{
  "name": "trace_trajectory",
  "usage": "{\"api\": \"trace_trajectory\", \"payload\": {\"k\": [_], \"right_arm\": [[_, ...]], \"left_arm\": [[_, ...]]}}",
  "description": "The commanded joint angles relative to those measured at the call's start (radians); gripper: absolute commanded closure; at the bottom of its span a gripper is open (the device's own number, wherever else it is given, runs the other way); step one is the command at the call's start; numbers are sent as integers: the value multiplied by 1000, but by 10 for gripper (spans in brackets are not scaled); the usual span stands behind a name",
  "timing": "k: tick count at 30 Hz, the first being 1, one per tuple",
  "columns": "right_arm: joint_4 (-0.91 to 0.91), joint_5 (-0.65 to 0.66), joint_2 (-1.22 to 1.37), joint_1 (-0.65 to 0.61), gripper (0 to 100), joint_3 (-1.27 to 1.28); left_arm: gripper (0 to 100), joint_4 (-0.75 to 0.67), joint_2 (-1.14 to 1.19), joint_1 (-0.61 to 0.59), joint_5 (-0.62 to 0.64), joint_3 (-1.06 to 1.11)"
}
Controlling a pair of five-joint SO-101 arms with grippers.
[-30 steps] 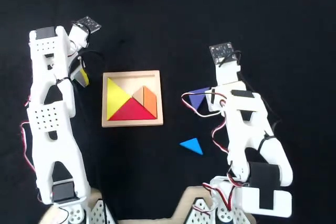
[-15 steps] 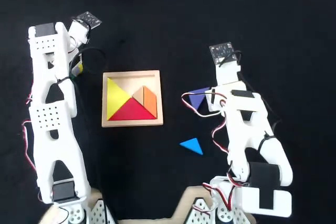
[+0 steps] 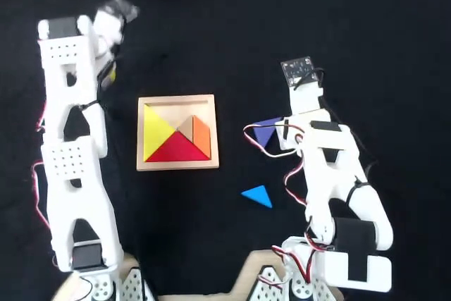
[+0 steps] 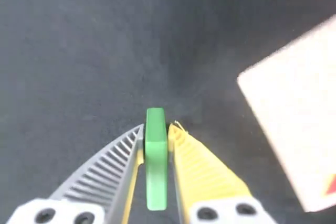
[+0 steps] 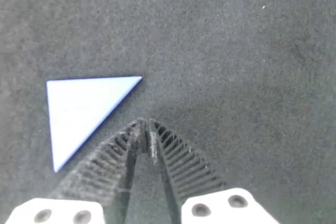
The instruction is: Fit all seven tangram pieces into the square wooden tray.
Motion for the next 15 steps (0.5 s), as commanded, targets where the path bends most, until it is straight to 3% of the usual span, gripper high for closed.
{"api": "trace_trajectory", "payload": {"k": [1,5,7,11,15], "right_arm": [[-17,0,-1,-18,987,-2],[-17,0,-1,-18,987,-2],[-17,0,-1,-18,987,-2],[-17,0,-1,-18,987,-2],[-17,0,-1,-18,987,-2]], "left_arm": [[973,12,-370,142,158,245],[973,-9,-631,308,209,622],[973,-92,-706,357,227,760],[973,-302,-715,386,287,947],[973,-402,-631,414,307,1004]]}}
